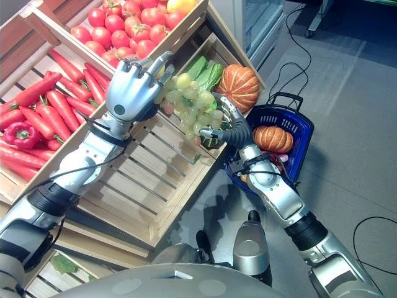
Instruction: Pick up fruits and vegetables into the basket
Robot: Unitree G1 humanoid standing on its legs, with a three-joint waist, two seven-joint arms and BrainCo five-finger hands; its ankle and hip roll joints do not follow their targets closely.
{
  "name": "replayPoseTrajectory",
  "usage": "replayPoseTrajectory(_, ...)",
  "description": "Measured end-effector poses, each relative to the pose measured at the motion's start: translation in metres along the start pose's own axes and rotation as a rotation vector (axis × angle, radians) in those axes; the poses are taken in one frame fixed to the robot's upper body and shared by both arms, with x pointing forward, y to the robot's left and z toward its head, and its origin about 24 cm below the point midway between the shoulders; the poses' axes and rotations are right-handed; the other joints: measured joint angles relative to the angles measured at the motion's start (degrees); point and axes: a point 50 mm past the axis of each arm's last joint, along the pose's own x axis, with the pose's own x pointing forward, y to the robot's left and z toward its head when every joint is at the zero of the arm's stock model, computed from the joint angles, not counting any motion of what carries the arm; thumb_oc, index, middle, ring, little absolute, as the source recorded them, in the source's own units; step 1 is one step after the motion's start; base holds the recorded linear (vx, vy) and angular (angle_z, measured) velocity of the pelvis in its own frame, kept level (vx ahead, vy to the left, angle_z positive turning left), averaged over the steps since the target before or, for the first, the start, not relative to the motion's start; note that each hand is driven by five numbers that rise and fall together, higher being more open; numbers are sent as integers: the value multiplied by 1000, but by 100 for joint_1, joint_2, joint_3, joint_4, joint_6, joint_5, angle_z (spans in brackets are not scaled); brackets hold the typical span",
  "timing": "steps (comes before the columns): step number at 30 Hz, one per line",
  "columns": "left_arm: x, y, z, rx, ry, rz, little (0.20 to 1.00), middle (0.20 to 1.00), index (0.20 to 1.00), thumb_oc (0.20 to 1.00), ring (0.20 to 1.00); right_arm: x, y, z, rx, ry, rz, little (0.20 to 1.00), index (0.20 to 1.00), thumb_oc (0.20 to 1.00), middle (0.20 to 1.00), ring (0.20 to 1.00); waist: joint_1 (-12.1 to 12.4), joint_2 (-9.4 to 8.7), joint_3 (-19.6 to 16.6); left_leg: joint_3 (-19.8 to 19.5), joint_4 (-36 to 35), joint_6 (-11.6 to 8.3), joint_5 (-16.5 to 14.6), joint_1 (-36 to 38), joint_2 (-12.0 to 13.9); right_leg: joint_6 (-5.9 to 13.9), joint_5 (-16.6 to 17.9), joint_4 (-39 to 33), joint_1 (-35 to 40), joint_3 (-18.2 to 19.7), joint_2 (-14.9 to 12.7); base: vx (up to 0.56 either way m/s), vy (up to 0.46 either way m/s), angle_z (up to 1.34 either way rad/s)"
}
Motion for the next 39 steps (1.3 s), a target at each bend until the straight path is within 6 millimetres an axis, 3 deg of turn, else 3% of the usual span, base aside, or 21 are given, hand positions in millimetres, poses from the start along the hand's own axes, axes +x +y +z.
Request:
replayPoseTrajectory(19,16,9,10,-34,-33,-12,200,200,200,200,200,9,13,2,94,48,-1,1000,1000,1000,1000,1000,73,-186,121,-154,4,0,1,-19,6,15,13,-111,128,-145,-12,-3,-7,3)
replayPoseTrajectory(24,22,12,10,-29,-46,-1,200,200,200,200,200,9,22,-1,151,92,83,1000,1000,1000,1000,1000,109,-214,136,-160,4,0,1,12,7,26,22,-143,181,-144,-8,1,-6,0)
replayPoseTrajectory(25,24,13,9,-27,-48,7,200,200,200,200,200,9,24,-2,168,103,103,319,319,319,319,319,118,-213,136,-167,4,0,1,13,9,26,23,-150,193,-154,-9,7,-38,6)
replayPoseTrajectory(26,26,14,9,-25,-54,15,200,200,200,200,200,8,28,-4,193,117,123,200,200,200,200,200,121,-213,135,-191,5,0,1,18,15,29,32,-180,229,-183,-6,8,-33,8)
replayPoseTrajectory(31,32,15,17,-46,-82,27,200,200,200,200,200,9,33,-4,257,127,136,200,200,200,200,200,228,-223,130,-246,5,0,1,38,22,29,35,-226,327,-271,-10,7,-28,10)
replayPoseTrajectory(39,40,20,17,-52,-75,58,200,200,200,200,200,11,38,0,296,87,136,200,200,200,200,200,291,-389,38,-336,4,0,1,74,20,40,44,-301,428,-316,-17,5,-1,4)
